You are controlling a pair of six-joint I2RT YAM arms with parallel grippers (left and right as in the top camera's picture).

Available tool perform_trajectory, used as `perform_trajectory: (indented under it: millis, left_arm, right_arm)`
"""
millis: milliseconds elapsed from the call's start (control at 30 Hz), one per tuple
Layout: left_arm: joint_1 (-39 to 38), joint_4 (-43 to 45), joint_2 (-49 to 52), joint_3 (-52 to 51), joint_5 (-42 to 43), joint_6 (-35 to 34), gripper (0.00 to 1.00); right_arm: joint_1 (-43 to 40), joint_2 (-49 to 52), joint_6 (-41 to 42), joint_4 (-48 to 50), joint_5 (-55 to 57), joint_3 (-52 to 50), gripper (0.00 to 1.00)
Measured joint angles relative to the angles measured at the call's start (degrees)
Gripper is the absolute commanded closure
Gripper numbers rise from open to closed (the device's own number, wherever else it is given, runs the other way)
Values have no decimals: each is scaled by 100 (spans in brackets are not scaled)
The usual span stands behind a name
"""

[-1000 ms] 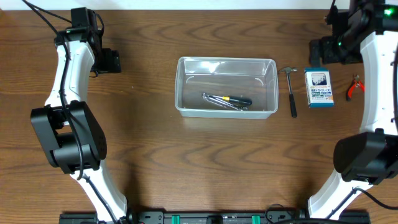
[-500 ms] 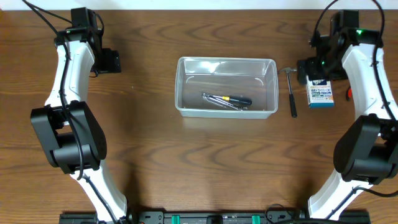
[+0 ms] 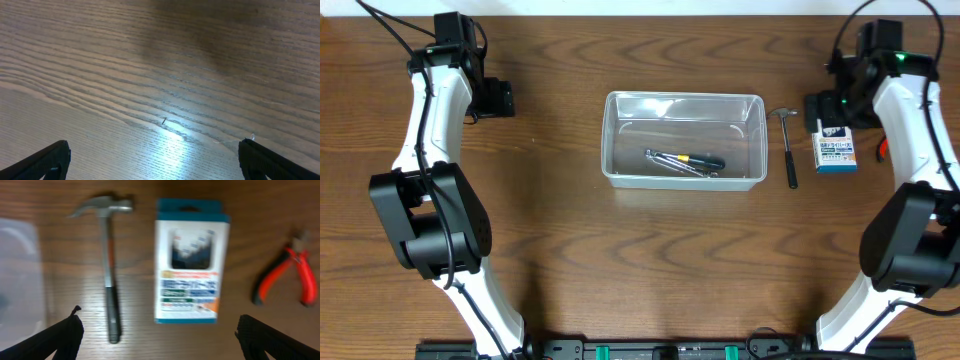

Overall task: Pack container
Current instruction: 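Move the open right gripper over the red-handled side cutters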

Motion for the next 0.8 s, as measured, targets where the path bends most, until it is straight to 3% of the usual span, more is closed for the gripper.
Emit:
perform_trajectory:
  millis: [367,800]
  left_arm:
    - [0,0,0,0,0,0,2]
    - [0,0,0,0,0,0,2]
  right_arm:
    - [-953,0,479,-52,192,0,1]
    - [-1113,0,2411,63,195,0,1]
